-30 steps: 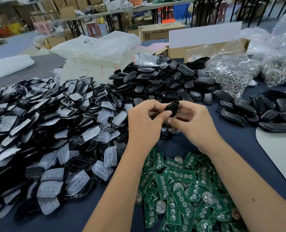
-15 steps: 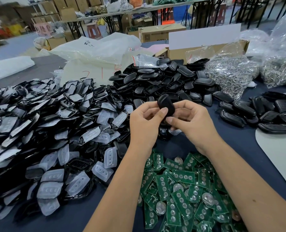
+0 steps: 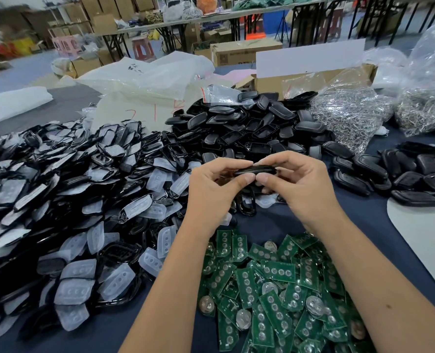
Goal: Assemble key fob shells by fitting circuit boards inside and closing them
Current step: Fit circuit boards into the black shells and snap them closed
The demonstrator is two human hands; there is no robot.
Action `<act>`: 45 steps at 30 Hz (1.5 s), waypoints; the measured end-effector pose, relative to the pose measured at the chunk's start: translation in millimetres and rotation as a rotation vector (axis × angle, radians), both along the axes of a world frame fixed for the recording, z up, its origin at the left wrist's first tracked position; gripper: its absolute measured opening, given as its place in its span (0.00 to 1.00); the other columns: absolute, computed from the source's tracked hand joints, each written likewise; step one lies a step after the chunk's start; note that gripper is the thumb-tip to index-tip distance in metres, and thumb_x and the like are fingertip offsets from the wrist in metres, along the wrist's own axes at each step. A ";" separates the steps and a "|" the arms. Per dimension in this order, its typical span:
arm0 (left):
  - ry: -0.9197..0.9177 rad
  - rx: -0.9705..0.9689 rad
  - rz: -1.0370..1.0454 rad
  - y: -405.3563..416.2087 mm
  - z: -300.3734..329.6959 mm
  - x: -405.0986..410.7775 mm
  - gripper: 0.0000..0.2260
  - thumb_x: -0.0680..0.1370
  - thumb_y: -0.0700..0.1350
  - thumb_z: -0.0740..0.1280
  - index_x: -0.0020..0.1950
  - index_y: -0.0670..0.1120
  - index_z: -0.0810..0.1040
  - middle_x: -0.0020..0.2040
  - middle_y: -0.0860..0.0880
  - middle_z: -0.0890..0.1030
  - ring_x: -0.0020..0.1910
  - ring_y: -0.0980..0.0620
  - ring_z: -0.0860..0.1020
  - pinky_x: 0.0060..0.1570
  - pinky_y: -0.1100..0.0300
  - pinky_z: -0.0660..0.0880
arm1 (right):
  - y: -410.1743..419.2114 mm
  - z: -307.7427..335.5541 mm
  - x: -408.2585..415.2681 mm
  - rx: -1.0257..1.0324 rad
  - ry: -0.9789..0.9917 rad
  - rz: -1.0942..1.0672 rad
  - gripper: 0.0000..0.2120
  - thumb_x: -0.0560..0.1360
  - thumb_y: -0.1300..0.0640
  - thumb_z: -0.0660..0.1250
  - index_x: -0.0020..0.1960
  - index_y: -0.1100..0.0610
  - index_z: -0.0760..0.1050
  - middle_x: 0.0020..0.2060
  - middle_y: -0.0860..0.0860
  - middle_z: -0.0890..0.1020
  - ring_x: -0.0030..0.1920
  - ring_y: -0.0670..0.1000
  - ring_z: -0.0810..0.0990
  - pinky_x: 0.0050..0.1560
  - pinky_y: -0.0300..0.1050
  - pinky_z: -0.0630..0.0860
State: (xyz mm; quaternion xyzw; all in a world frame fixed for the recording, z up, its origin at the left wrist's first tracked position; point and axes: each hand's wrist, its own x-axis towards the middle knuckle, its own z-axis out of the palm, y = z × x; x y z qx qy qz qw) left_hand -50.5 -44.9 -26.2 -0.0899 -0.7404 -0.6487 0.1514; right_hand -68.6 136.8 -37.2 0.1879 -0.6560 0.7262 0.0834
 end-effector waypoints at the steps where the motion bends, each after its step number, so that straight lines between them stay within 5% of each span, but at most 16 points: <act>1: 0.008 0.012 -0.018 0.0 0.4 0.6 0.08 0.74 0.37 0.78 0.52 0.45 0.87 0.46 0.49 0.87 0.49 0.50 0.85 0.51 0.55 0.82 | -0.1 0.7 1.0 -0.017 -0.003 0.010 0.11 0.73 0.65 0.78 0.51 0.53 0.86 0.45 0.55 0.88 0.39 0.54 0.84 0.42 0.43 0.82; 7: 0.027 0.109 -0.100 4.5 1.5 1.8 0.05 0.75 0.35 0.76 0.49 0.43 0.86 0.45 0.48 0.86 0.47 0.50 0.85 0.50 0.59 0.80 | -2.4 4.2 6.2 -0.078 -0.009 0.022 0.09 0.71 0.57 0.79 0.51 0.52 0.88 0.42 0.54 0.88 0.38 0.52 0.83 0.41 0.41 0.80; 16: 0.031 0.108 -0.145 1.6 -0.3 0.5 0.06 0.75 0.34 0.76 0.47 0.43 0.86 0.43 0.44 0.84 0.45 0.50 0.82 0.51 0.52 0.81 | -1.8 6.1 8.9 -0.081 -0.038 0.058 0.07 0.70 0.58 0.78 0.48 0.53 0.86 0.40 0.51 0.87 0.38 0.48 0.82 0.40 0.38 0.79; 22: -0.003 0.179 -0.143 -2.9 -2.2 0.0 0.10 0.73 0.36 0.78 0.52 0.45 0.88 0.48 0.46 0.88 0.49 0.50 0.86 0.51 0.60 0.80 | -2.1 4.4 6.6 -0.080 -0.026 0.091 0.07 0.72 0.60 0.76 0.49 0.53 0.85 0.44 0.52 0.87 0.41 0.48 0.83 0.44 0.39 0.80; 34: 0.004 0.204 -0.213 -4.2 -3.4 0.4 0.08 0.73 0.31 0.76 0.48 0.42 0.86 0.44 0.47 0.86 0.47 0.50 0.84 0.50 0.57 0.81 | 0.4 4.4 6.6 -0.050 0.003 0.117 0.07 0.73 0.60 0.75 0.49 0.50 0.86 0.49 0.49 0.87 0.47 0.48 0.84 0.48 0.40 0.80; 39: 0.003 0.153 -0.209 -8.7 -3.0 -0.5 0.07 0.73 0.31 0.76 0.48 0.41 0.85 0.43 0.49 0.86 0.45 0.51 0.84 0.49 0.59 0.80 | -1.5 4.6 7.3 -0.041 0.013 0.123 0.08 0.73 0.64 0.75 0.48 0.51 0.85 0.48 0.49 0.87 0.50 0.50 0.85 0.51 0.42 0.81; 45: -0.006 0.054 -0.133 -7.6 -4.4 -1.4 0.09 0.73 0.32 0.78 0.50 0.41 0.86 0.47 0.45 0.87 0.49 0.48 0.85 0.54 0.50 0.83 | -1.4 0.3 5.4 0.082 0.019 0.006 0.08 0.75 0.66 0.77 0.52 0.58 0.84 0.47 0.54 0.87 0.52 0.61 0.85 0.57 0.60 0.83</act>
